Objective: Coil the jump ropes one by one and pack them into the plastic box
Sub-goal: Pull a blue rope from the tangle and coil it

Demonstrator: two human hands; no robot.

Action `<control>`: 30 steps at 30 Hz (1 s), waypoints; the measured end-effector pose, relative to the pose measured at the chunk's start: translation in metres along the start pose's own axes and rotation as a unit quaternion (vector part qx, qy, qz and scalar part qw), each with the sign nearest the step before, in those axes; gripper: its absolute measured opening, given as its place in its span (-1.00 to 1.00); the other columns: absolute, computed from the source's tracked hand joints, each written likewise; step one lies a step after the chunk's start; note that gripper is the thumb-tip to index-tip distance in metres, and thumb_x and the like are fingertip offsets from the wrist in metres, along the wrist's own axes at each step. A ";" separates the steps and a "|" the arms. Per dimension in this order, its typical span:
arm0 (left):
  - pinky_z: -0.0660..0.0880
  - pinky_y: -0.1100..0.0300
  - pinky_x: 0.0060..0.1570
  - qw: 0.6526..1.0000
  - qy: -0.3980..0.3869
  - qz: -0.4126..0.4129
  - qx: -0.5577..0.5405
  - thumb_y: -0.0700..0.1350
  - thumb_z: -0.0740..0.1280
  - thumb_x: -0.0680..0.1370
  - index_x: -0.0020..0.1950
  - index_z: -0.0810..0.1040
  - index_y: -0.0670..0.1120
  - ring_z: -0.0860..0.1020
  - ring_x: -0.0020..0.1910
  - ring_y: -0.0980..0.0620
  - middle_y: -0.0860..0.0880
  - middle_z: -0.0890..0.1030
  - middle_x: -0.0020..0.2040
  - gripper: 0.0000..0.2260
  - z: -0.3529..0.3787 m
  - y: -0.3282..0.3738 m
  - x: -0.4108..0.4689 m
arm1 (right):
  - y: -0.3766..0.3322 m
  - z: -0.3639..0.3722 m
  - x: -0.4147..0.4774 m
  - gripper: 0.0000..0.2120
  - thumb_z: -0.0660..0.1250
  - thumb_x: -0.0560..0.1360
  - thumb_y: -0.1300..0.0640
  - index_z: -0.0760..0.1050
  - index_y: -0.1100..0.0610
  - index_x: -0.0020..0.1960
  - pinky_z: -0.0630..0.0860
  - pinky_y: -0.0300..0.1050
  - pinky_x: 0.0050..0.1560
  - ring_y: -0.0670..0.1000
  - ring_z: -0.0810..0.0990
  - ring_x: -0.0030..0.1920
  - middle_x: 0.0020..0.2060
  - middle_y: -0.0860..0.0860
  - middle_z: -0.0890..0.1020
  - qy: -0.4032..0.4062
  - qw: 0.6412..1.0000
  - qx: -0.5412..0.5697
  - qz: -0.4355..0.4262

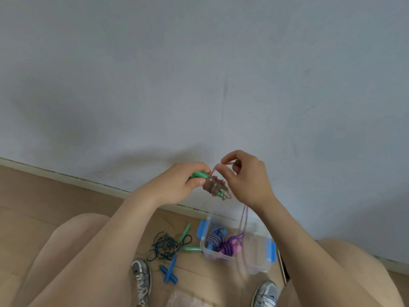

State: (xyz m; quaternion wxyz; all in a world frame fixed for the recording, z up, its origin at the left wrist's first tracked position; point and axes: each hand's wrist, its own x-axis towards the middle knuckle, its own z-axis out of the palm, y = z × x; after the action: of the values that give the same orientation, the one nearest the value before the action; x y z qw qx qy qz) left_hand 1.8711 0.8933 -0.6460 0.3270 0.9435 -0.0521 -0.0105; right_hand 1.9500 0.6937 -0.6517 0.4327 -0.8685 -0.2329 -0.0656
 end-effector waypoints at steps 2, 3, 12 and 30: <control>0.48 0.13 0.03 0.999 0.002 0.014 -0.039 -0.06 0.24 0.74 0.30 0.56 0.11 0.57 0.01 0.10 0.10 0.63 0.05 -0.82 -0.002 0.002 -0.001 | 0.007 -0.007 0.005 -0.94 0.51 0.55 0.06 0.70 -0.01 -0.10 0.44 -0.24 -0.29 -0.13 0.47 -0.40 -0.43 -0.05 0.60 0.003 0.996 0.081 0.031; 0.49 0.11 0.08 0.998 0.006 0.023 -0.062 -0.05 0.22 0.74 0.31 0.55 0.11 0.58 0.05 0.10 0.10 0.64 0.06 -0.82 -0.003 0.003 -0.001 | 0.008 -0.010 0.006 -0.93 0.48 0.57 0.13 0.73 0.04 -0.08 0.45 -0.22 -0.29 -0.09 0.51 -0.38 -0.38 0.03 0.66 -0.017 0.986 0.152 0.064; 0.41 0.17 -0.16 0.984 0.171 -0.029 -0.044 -0.02 0.21 0.74 0.24 0.53 0.03 0.56 -0.13 0.14 0.08 0.65 -0.04 -0.86 -0.004 0.005 0.002 | -0.009 0.002 -0.010 -0.76 0.29 0.69 0.14 0.75 0.09 0.03 0.26 -0.18 -0.39 0.00 0.29 -0.42 -0.43 0.00 0.42 -0.232 0.942 0.210 0.123; 0.37 0.13 -0.19 1.000 -0.023 -0.019 -0.001 -0.11 0.16 0.73 0.17 0.48 0.12 0.47 -0.20 0.13 0.06 0.55 -0.08 -0.84 0.002 0.018 -0.005 | -0.003 -0.005 0.000 -0.88 0.40 0.64 0.09 0.67 0.05 -0.05 0.38 -0.33 -0.30 -0.15 0.46 -0.41 -0.44 -0.14 0.56 -0.042 0.996 0.082 -0.023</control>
State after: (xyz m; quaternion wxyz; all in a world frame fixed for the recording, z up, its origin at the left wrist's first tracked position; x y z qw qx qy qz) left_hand 1.8644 0.8790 -0.6367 0.3267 0.9434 -0.0418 -0.0383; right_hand 1.9492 0.6917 -0.6460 0.4906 -0.8266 -0.2750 -0.0199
